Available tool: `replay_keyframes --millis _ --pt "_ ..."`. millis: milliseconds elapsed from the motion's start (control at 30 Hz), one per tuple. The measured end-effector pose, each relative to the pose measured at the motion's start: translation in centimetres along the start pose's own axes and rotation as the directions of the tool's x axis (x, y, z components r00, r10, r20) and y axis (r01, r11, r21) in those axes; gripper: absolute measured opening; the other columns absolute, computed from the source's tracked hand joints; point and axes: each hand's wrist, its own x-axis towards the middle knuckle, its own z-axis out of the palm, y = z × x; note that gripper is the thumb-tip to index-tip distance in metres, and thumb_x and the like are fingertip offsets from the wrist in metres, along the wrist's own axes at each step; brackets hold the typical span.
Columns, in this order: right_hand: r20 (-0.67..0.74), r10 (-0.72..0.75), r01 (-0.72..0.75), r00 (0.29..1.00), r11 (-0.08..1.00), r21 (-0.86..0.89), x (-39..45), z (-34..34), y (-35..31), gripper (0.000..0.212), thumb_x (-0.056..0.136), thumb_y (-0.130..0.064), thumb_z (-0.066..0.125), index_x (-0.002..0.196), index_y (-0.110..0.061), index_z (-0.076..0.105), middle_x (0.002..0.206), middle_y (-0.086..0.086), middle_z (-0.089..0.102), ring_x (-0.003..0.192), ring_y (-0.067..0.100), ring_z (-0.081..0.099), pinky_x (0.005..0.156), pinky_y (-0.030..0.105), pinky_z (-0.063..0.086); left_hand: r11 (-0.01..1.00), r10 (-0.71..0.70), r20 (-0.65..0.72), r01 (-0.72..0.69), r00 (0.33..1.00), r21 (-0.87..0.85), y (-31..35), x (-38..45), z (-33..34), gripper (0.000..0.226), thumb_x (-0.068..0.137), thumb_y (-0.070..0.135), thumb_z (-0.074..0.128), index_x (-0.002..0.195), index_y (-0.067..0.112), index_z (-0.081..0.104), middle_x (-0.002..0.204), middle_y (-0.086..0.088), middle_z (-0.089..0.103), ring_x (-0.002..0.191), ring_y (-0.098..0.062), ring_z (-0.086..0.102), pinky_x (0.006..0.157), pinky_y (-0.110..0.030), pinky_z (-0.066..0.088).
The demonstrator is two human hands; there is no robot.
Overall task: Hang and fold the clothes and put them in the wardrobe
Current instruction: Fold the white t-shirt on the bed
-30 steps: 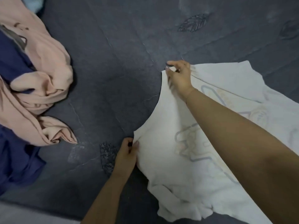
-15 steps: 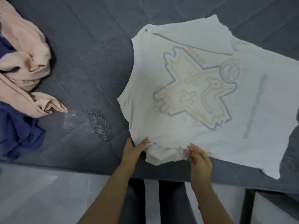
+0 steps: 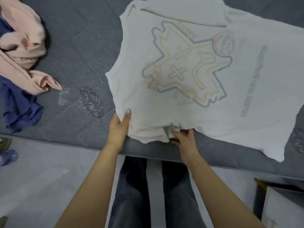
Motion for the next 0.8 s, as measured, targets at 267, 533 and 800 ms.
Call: replay_keyframes --millis 267,533,800 --pt "0.066 0.065 -0.067 0.996 0.997 0.032 -3.4 -2.7 2.9 0.023 0.084 -0.028 0.070 0.096 -0.009 0.076 0.106 0.010 0.073 0.099 0.022 0.067 0.086 0.027 0.054 0.926 -0.366 0.254 0.378 0.895 0.002 0.1 -0.8 -3.4 0.050 0.070 0.017 0.079 0.116 0.004 0.066 0.109 -0.008 0.073 0.097 -0.017 0.071 0.070 -0.022 0.057" --pt "0.143 0.184 -0.209 0.973 0.960 0.189 -5.9 -3.6 7.0 0.039 0.089 -0.022 0.066 0.120 0.002 0.064 0.120 0.016 0.068 0.109 0.027 0.067 0.088 0.032 0.056 0.906 -0.395 0.334 0.424 0.856 -0.015 -2.0 -0.8 -6.0 0.033 0.093 0.030 0.061 0.120 0.010 0.063 0.117 -0.005 0.071 0.108 -0.016 0.067 0.088 -0.028 0.056" --pt "-0.155 0.191 -0.211 0.969 0.970 -0.121 -4.4 -1.5 9.6 0.018 0.094 -0.020 0.064 0.102 -0.005 0.061 0.104 0.013 0.071 0.094 0.028 0.070 0.081 0.031 0.054 0.855 -0.116 -0.046 0.124 0.992 0.504 -7.5 -1.0 -7.1 0.022 0.085 0.020 0.075 0.085 0.018 0.052 0.074 -0.003 0.056 0.070 -0.019 0.054 0.061 -0.024 0.046"
